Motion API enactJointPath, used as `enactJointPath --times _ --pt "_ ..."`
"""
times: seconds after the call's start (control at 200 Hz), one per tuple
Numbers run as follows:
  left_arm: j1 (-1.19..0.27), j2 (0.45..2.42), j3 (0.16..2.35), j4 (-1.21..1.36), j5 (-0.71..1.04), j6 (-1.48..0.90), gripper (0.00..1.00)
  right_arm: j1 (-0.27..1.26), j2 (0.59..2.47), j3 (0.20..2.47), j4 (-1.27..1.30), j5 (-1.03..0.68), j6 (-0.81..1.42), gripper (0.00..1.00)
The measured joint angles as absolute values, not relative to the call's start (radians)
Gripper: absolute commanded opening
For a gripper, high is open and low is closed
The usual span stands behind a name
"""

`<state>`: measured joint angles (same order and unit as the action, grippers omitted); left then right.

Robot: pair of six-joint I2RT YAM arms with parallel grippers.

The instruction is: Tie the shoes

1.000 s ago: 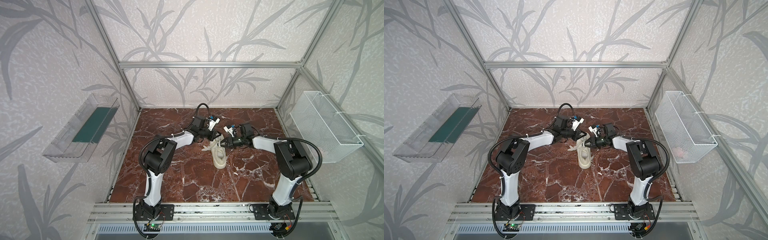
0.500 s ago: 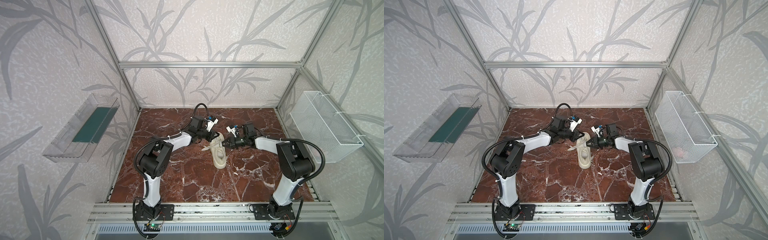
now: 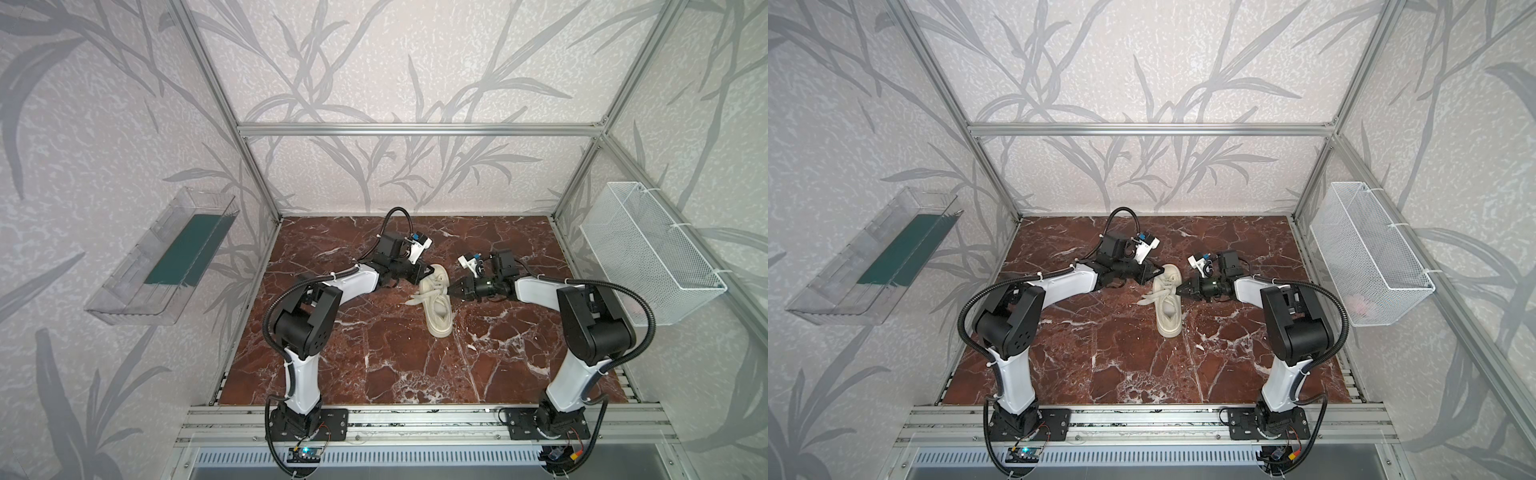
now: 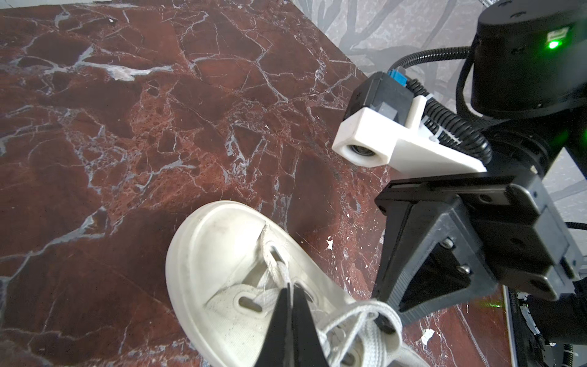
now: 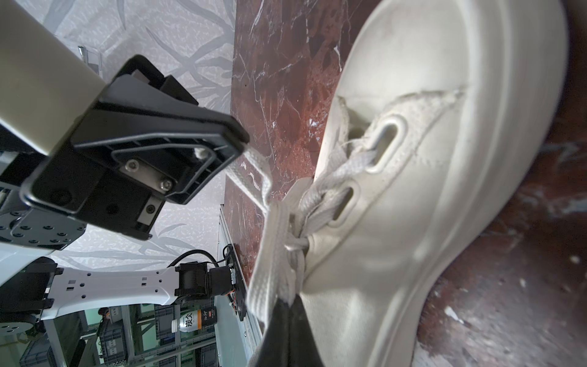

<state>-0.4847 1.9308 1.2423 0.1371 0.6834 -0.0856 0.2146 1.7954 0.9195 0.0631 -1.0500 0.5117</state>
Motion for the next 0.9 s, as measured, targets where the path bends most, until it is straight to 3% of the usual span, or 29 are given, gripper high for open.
enactJointPath --times 0.9 --pt "-0.448 1.921 1.241 0.074 0.710 -0.036 0.00 0.149 1.722 0.806 0.056 -1.056 0.493 0.00"
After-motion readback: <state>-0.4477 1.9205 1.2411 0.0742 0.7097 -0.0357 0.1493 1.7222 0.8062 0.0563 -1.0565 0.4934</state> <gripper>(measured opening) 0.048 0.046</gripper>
